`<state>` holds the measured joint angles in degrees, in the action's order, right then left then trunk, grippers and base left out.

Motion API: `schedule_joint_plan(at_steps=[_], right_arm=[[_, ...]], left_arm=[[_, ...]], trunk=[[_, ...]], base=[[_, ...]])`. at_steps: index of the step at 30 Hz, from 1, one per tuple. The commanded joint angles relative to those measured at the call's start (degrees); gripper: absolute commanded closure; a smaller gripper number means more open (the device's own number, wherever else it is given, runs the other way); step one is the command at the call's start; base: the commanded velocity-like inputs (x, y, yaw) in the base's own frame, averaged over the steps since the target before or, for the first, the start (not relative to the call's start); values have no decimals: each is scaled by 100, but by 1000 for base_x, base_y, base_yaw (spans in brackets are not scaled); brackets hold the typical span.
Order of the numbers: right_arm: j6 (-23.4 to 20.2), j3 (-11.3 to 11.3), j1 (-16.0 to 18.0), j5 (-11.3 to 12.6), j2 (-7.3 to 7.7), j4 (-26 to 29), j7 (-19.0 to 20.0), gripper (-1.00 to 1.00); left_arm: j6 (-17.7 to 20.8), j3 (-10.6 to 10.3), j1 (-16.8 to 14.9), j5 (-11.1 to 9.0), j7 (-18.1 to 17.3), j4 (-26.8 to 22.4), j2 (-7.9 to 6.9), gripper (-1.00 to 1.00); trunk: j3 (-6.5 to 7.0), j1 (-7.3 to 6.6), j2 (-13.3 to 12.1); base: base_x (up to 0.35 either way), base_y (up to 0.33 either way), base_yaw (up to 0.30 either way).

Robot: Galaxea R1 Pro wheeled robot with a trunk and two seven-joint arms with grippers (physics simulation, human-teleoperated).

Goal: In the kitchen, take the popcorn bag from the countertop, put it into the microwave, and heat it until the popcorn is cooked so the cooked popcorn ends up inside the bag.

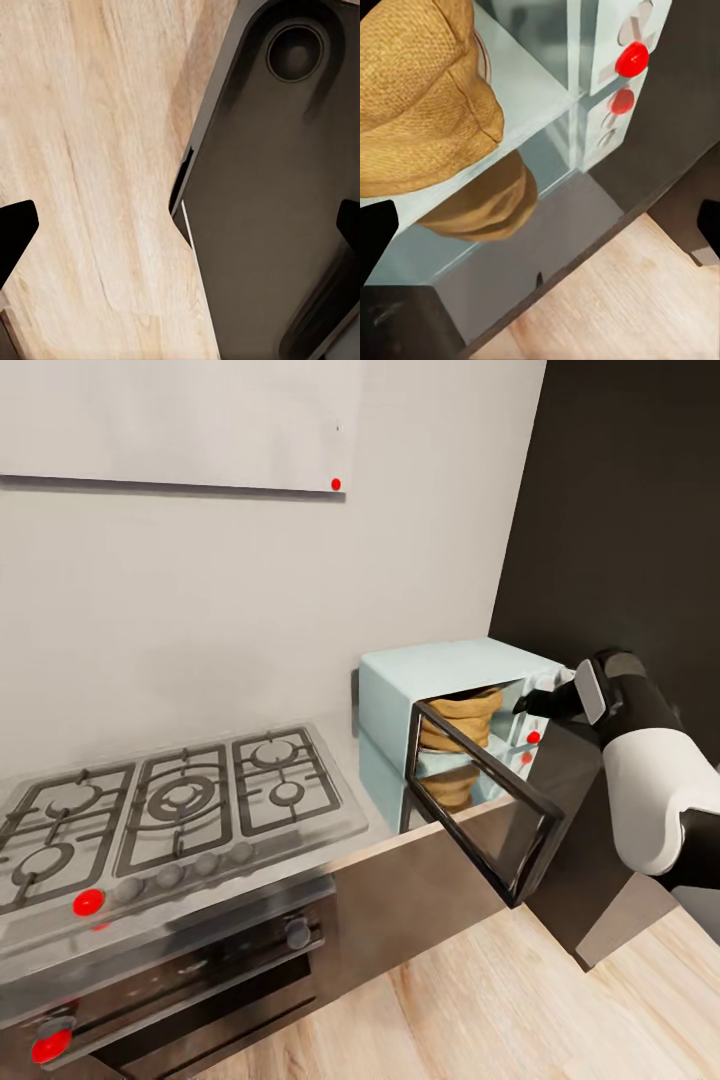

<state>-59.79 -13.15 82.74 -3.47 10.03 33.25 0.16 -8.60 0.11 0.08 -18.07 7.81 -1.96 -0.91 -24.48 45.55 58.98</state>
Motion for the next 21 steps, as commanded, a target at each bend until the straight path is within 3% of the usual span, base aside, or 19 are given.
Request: schedule_joint_plan(at_steps=[1,6,8,9,11,12,15,21], right_arm=[[-21,-21,-1,-31,-3,5,10,-100],[-21,26,-250,-31,106,46,188,-100],[-21,308,-351,-36,220,56,553,-100],[-21,596,-422,-38,314,57,854,-100],[-21,1161,-579,-44,603,53,1641,-100],[-21,1308,-626,-53,740,47,2017,-100],[228,1433,-669,-69,950,39,2592,-100],[388,1489,-688,-73,1012,67,2829,-100]], left_arm=[[-10,-2,1,-20,10,-6,-2,-100],[-10,5,1,-22,10,-6,-5,-100],[-10,6,1,-21,10,-6,-5,-100],[-10,6,1,-21,10,-6,-5,-100],[-10,7,1,-18,10,-6,-5,-100],[-10,5,1,-12,10,-6,-5,-100],[-10,-26,1,-1,10,-6,4,-100],[-10,-20,1,-20,18,-6,12,-100]], trunk=[[-5,0,4],[-5,0,4],[-5,0,4],[-5,0,4],[-5,0,4],[-5,0,4],[-5,0,4],[-5,0,4]], base=[[0,0,0],[0,0,0],[0,0,0],[0,0,0],[0,0,0],[0,0,0],[0,0,0],[0,-129,0]])
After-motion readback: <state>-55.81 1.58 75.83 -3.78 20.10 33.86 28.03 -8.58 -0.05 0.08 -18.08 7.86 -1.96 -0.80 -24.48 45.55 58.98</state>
